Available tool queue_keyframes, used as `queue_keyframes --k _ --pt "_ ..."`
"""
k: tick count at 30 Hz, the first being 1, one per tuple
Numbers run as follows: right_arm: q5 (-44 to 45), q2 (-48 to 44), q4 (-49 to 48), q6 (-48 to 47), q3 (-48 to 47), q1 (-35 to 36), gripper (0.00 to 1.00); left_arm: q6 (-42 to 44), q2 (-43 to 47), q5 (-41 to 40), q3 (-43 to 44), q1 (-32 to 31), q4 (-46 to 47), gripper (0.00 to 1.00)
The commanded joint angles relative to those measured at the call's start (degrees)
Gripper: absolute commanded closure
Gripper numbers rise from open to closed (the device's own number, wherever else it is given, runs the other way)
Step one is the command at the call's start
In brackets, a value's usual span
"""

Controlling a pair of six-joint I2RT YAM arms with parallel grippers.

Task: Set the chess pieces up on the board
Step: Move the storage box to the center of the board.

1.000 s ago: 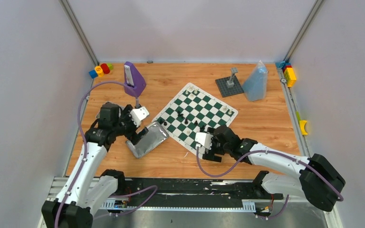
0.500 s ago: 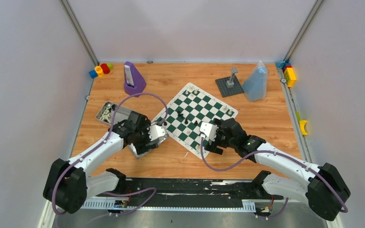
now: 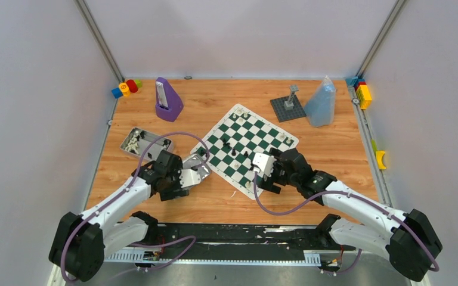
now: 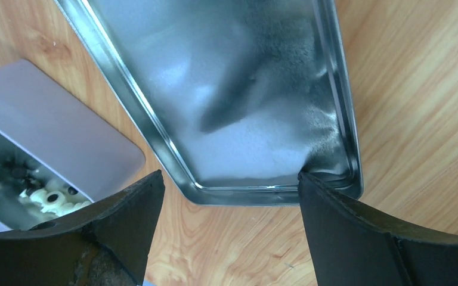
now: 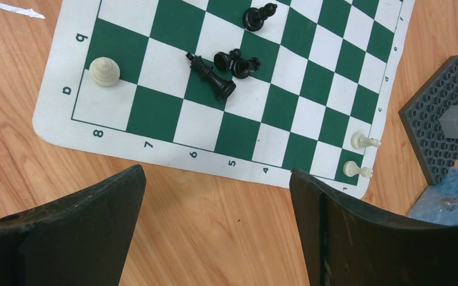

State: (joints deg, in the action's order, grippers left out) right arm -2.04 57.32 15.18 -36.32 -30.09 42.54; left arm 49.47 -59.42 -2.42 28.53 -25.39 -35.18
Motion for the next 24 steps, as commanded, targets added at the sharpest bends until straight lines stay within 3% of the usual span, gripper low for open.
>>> queue_keyframes --k 1,16,24 --pt "0.02 -0.69 -0.32 -0.29 -0.81 -0.68 0.07 6.10 4.47 -3.14 -3.38 -0.10 -5.12 0.09" --pt "-1.78 1.65 -0.11 -0.56 -3.58 -2.11 0.07 14.67 18.40 -17.00 -9.64 1.01 -14.10 0.10" --pt "-3.91 3.61 0.98 0.74 -6.12 -2.12 0.07 23.93 25.55 -20.75 -12.39 8.43 -15.31 0.11"
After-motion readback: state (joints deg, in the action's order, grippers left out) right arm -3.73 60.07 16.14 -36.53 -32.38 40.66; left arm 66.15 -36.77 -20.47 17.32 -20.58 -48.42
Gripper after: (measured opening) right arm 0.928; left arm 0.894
